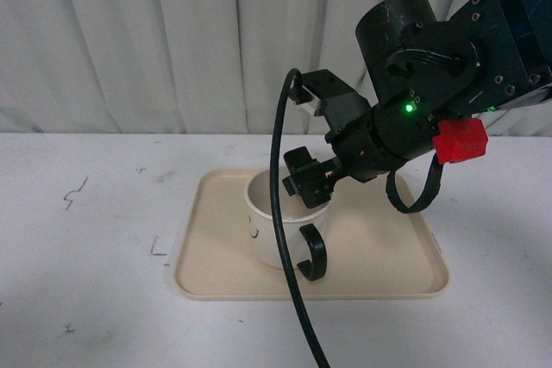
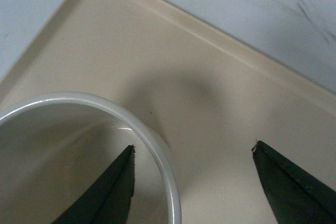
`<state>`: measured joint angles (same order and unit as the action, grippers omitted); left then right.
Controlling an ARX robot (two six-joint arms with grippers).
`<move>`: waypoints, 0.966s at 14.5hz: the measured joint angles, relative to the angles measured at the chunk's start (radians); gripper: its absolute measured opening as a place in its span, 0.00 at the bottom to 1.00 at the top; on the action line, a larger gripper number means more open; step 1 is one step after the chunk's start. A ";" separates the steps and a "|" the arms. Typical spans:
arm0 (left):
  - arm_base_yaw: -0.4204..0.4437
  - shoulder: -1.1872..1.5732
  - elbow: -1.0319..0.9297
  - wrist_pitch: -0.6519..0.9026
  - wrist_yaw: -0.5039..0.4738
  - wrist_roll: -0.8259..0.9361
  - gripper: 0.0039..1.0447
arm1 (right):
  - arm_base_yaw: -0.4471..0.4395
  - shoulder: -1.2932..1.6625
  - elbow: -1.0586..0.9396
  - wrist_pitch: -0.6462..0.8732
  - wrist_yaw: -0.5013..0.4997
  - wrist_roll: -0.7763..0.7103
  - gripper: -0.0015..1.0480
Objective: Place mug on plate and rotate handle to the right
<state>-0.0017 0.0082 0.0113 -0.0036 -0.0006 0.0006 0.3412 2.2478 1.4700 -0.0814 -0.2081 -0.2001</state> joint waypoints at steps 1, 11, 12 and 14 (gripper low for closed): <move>0.000 0.000 0.000 0.000 0.000 0.000 0.94 | 0.000 0.000 0.004 -0.001 -0.014 -0.003 0.54; 0.000 0.000 0.000 0.000 0.000 0.000 0.94 | -0.122 -0.156 -0.107 -0.154 -0.156 -0.340 0.03; 0.000 0.000 0.000 0.000 0.000 0.000 0.94 | -0.127 -0.156 -0.110 -0.149 -0.161 -0.383 0.03; 0.000 0.000 0.000 0.000 0.000 0.000 0.94 | -0.129 -0.156 -0.110 -0.145 -0.164 -0.446 0.03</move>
<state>-0.0021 0.0082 0.0113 -0.0036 -0.0006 0.0010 0.2127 2.0914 1.3602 -0.2260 -0.3721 -0.6460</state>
